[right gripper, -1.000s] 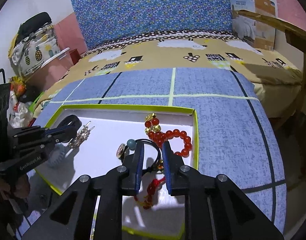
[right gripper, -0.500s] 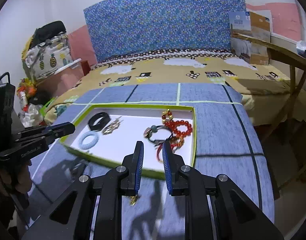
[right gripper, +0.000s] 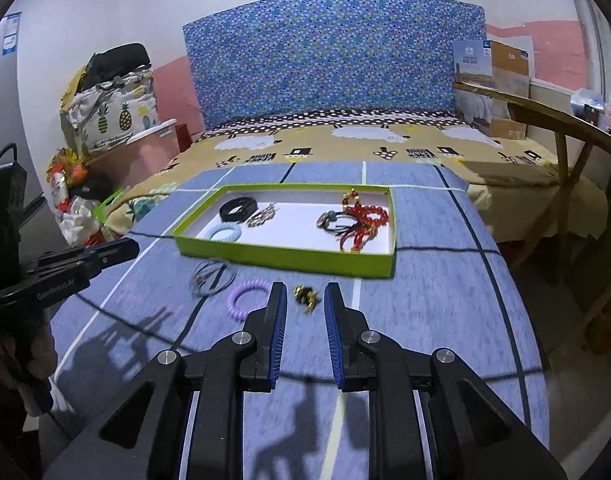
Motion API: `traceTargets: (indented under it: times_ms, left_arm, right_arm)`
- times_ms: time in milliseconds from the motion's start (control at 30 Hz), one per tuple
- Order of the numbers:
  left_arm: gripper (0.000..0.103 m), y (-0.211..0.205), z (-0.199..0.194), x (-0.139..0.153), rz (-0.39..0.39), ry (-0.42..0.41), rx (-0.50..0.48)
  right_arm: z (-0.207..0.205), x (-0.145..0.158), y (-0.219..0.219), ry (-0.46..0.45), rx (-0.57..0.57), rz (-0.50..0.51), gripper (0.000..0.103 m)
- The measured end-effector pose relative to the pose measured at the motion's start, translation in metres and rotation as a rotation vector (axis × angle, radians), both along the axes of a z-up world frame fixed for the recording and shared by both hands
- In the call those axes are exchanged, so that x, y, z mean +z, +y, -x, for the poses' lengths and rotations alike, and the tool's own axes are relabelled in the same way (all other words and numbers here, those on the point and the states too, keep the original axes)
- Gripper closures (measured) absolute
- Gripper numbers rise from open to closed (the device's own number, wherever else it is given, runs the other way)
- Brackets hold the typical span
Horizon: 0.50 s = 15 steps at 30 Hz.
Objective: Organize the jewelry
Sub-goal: 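Lift both tools out of the box and move them over the grey cord and purple coil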
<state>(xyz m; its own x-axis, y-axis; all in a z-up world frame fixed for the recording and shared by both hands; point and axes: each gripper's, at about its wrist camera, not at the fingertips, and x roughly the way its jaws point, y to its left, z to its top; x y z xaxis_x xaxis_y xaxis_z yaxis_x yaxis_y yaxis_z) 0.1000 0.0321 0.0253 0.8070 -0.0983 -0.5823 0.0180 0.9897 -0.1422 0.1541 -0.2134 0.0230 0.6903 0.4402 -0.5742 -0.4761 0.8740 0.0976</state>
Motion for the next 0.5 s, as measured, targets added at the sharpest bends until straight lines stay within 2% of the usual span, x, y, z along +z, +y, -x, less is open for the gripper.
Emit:
traceTargets:
  times_ms: [433, 500]
  left_arm:
    - [0.097, -0.005, 0.040, -0.010, -0.025, 0.004, -0.011]
    - [0.093, -0.005, 0.042, -0.011, -0.026, 0.004, -0.012]
  right_arm:
    - [0.034, -0.009, 0.000, 0.018, 0.011, 0.003, 0.083]
    - [0.036, -0.009, 0.000, 0.017, 0.010, 0.005, 0.083]
